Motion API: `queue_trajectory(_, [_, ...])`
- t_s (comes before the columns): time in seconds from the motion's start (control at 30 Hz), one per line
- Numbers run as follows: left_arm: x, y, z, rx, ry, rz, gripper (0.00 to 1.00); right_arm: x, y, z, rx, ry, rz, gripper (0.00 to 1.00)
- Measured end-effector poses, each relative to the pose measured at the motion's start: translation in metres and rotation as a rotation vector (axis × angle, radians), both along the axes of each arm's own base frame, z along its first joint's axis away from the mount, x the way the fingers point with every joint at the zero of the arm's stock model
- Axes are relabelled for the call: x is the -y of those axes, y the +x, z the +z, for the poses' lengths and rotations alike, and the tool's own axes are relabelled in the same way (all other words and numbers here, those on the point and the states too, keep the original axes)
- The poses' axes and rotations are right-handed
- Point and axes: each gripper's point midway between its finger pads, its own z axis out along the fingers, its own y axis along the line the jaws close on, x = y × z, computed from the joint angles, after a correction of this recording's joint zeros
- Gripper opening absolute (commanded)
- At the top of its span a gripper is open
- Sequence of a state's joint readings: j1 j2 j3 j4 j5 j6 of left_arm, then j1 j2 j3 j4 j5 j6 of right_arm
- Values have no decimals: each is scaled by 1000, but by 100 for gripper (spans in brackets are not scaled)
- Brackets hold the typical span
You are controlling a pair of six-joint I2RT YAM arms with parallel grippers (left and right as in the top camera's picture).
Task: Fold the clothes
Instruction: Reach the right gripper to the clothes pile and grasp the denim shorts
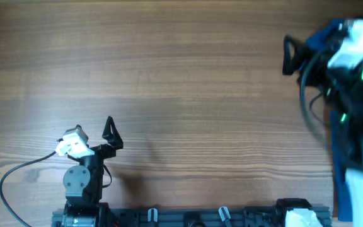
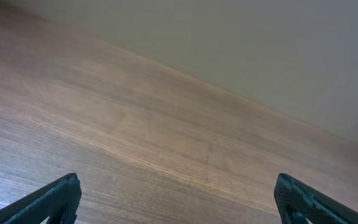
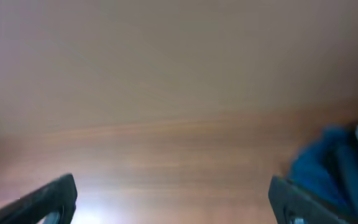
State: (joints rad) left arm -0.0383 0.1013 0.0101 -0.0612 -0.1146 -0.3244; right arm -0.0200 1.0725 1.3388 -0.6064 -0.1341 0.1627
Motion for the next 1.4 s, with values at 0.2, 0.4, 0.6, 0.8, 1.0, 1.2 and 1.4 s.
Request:
queue_trajectory(0.2, [0,0,0,0,0,0,100,95,65,-7,-169,-39,-201,100])
queue_trajectory(0.4, [0,0,0,0,0,0,100,249,86,-88,-325,-119,-419,100])
queue_trajectory(0.6, [0,0,0,0,0,0,100,311,97,-113,-300,-185,-466,99])
queue_trajectory(0.8, [0,0,0,0,0,0,100,386,102,-187,-346,-224,-500,99])
queue_trajectory(1.0, [0,0,0,0,0,0,100,413,113,-239,-351,-234,-486,87])
queue_trajectory(1.2, [0,0,0,0,0,0,100,422,125,-289,-362,-226,-463,85])
queue_trajectory(1.4, [0,0,0,0,0,0,100,438,119,-300,-354,-229,-490,77])
